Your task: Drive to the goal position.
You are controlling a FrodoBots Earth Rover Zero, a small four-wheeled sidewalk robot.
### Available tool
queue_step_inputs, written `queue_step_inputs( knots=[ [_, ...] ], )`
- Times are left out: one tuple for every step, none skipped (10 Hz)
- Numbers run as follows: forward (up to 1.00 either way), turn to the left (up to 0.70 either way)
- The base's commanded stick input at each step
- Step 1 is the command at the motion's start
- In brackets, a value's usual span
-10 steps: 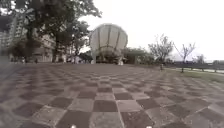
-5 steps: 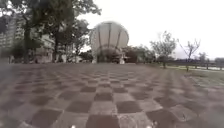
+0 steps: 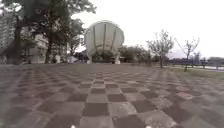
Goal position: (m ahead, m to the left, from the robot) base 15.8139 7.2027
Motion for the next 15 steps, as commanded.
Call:
queue_step_inputs(
  knots=[
    [0.85, 0.00],
    [0.85, 0.00],
    [0.85, 0.00],
    [0.85, 0.00],
    [0.85, 0.00],
    [0.85, 0.00],
    [0.85, 0.00],
    [0.85, 0.00],
    [0.85, 0.00],
    [0.85, 0.00],
    [0.85, 0.00],
    [0.85, -0.22],
    [0.85, -0.28],
    [0.85, -0.30],
    [0.85, -0.29]
  ],
)
